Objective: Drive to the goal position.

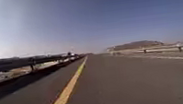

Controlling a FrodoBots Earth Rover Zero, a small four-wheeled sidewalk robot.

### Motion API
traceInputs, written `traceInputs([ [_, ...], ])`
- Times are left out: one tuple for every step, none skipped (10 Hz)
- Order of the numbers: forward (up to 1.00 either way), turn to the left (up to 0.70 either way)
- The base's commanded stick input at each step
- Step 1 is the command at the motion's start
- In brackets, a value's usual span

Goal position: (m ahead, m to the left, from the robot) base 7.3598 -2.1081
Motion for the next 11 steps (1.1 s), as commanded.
traceInputs([
  [0.85,0.00],
  [0.85,0.00],
  [0.85,0.00],
  [0.85,0.00],
  [0.85,0.00],
  [0.85,0.00],
  [0.85,0.00],
  [0.85,0.00],
  [0.85,0.00],
  [0.85,0.00],
  [0.85,0.33],
])
